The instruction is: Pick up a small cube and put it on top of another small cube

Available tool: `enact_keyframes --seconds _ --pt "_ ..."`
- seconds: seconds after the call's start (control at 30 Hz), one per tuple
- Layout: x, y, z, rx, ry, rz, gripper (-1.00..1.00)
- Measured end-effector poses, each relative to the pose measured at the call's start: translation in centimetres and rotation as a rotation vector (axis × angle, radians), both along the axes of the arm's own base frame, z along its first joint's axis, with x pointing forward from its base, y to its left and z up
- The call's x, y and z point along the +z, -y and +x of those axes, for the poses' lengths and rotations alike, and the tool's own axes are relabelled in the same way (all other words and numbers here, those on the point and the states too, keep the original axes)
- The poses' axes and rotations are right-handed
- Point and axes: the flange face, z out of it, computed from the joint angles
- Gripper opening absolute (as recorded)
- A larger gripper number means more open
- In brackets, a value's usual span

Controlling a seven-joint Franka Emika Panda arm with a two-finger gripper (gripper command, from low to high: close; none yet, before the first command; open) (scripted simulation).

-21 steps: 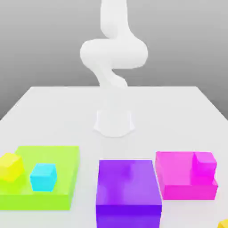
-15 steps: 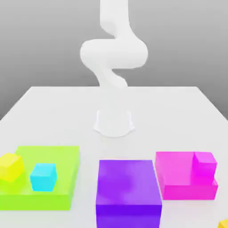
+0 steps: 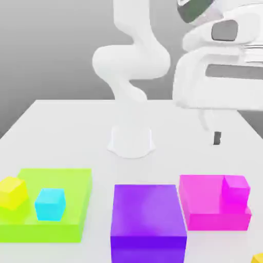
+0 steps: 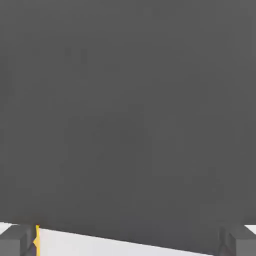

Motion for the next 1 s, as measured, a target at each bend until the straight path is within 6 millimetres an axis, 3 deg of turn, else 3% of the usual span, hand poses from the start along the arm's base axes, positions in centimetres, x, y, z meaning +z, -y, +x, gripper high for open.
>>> enact_keyframes --seconds 0.2,0.4,0.53,0.57,0.8,0.9,1.0 --pt "-9.8 -4.5 0.5 0.045 -0.129 -0.001 0.00" --pt "-19.5 -9.3 -1.2 0.094 -0.260 0.013 0.00" --pt "-26.1 -10.3 -1.7 0.102 -0.287 0.018 0.00" --pt "-27.3 -10.3 -1.8 0.103 -0.288 0.018 -1.00" --pt "-27.5 -10.3 -1.8 0.103 -0.289 0.019 -1.00" --pt "-23.4 -10.3 -1.8 0.103 -0.289 0.019 -1.00" --pt "-19.6 -10.6 -3.3 0.070 -0.293 0.045 -1.00"
